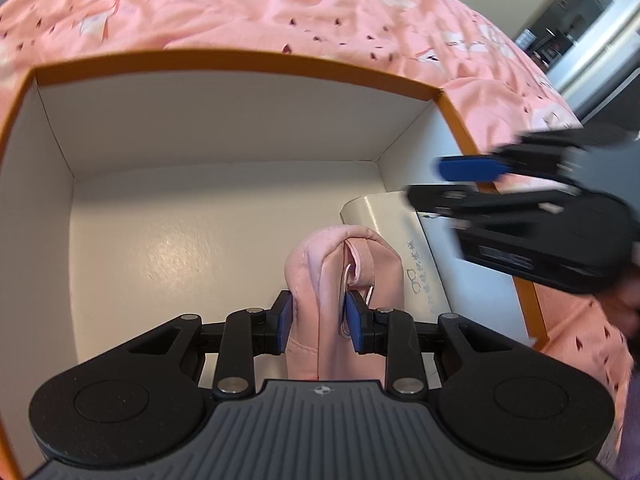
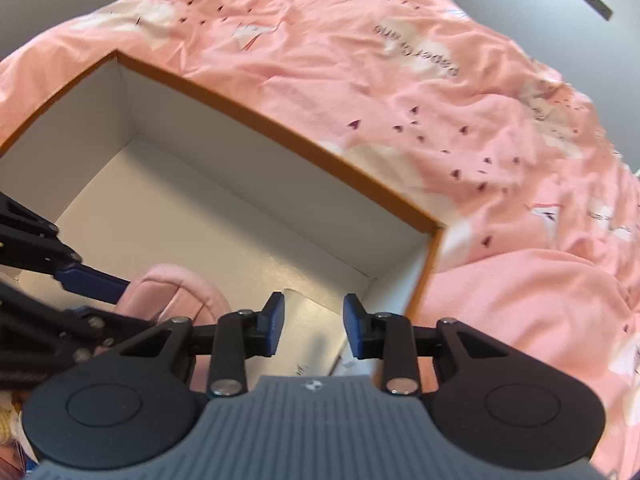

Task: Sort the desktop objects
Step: 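Lower the pink pouch into the orange box and open the left tool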

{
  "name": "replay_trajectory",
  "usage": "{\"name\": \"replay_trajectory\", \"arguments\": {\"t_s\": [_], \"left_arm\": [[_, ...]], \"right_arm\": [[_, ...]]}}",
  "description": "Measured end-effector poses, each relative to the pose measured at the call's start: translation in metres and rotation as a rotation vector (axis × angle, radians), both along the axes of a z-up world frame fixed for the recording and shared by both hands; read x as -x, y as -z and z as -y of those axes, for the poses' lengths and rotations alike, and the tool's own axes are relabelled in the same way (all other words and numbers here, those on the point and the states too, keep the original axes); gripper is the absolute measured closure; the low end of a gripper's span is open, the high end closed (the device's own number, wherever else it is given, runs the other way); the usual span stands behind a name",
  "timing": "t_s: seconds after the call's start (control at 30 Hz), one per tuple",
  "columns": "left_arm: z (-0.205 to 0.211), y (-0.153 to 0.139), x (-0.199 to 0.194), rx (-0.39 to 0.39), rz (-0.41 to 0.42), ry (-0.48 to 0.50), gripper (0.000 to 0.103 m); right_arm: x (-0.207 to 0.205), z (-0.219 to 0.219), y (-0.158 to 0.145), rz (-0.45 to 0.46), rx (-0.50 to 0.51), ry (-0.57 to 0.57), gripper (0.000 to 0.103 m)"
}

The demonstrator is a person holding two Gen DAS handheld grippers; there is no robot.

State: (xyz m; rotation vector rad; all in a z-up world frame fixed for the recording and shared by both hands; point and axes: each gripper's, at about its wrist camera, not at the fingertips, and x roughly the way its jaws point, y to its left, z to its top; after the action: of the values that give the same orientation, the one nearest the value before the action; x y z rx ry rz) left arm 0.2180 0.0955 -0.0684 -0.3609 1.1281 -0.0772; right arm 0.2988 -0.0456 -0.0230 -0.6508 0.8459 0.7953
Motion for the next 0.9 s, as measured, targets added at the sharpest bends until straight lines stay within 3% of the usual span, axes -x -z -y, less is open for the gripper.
{"name": "replay_trajectory", "arguments": {"t_s": [0.2, 0.43, 0.57, 0.8, 0.9], "left_arm": [[0.006, 0.011, -0.006, -0.015, -0.05, -0.054, 0.07], [0.012, 0.017, -0.016, -0.062, -0.127, -0.055, 0.065], [0.019, 0.021, -0.02, -0.107, -0.152, -0.04, 0.056], [0.022, 0.007, -0.006, -0.156, -0.085, -0.066, 0.049], [0.029, -0.009, 0.011, -0.196, 0.019, -0.066, 0.049]], "right_arm": [[0.018, 0.043, -0.022, -0.028, -0.14, 0.087, 0.068], [0.027, 0.08, -0.027, -0.018, -0.227, 0.224, 0.067], [0.035, 0.103, -0.024, -0.047, -0.266, 0.292, 0.067], [0.05, 0.134, -0.02, -0.07, -0.329, 0.383, 0.066], [0.058, 0.143, -0.021, -0.061, -0.361, 0.402, 0.066]]}}
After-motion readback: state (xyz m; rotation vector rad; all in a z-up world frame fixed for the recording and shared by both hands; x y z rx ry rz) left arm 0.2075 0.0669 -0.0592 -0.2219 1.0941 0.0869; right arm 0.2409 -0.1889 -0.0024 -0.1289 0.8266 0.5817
